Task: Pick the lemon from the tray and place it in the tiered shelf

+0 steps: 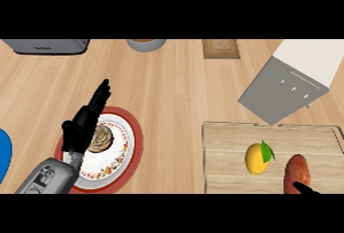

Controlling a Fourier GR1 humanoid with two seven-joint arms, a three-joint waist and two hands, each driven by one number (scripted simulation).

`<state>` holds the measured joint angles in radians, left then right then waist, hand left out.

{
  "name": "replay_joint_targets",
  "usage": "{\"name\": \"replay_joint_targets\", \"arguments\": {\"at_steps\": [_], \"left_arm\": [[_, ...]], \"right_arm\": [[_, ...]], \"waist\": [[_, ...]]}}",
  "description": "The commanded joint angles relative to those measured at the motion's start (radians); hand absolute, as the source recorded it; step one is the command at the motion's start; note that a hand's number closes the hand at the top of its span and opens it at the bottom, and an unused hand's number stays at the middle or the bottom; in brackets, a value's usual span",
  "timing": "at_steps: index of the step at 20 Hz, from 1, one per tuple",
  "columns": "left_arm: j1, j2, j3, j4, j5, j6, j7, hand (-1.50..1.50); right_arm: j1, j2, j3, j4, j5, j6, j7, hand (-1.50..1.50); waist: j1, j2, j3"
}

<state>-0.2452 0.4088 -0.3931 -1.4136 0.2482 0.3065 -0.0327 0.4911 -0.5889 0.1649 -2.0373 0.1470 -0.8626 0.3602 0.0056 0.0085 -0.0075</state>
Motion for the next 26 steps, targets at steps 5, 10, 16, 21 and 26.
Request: {"name": "replay_joint_targets", "arguments": {"at_steps": [5, 10, 16, 21, 26], "left_arm": [[-0.031, -0.026, -0.006, 0.015, -0.009, -0.012, 0.003, 0.00], [-0.014, 0.000, 0.005, -0.021, -0.009, -0.021, 0.033, 0.00], [-0.035, -0.073, -0.003, 0.051, -0.049, 0.010, -0.002, 0.00], [-0.030, -0.067, -0.003, 0.051, -0.047, -0.021, 0.001, 0.00], [-0.016, -0.048, 0.022, 0.034, -0.052, -0.025, 0.003, 0.00]], "right_arm": [[0.034, -0.278, 0.060, -0.167, 0.159, 0.235, 0.473, -1.50], [-0.066, -0.367, 0.044, -0.291, 0.223, 0.381, 0.832, -1.50], [-0.275, -0.274, 0.171, -0.316, 0.362, 0.481, 1.059, -1.50], [-0.402, -0.189, 0.235, -0.267, 0.439, 0.541, 1.126, -1.50], [-0.468, -0.102, 0.219, -0.194, 0.472, 0.631, 1.127, -1.50]], "waist": [[0.017, 0.005, -0.004], [0.032, -0.002, 0.000], [0.020, -0.001, 0.003], [0.026, -0.001, 0.002], [0.019, -0.005, 0.003]]}}
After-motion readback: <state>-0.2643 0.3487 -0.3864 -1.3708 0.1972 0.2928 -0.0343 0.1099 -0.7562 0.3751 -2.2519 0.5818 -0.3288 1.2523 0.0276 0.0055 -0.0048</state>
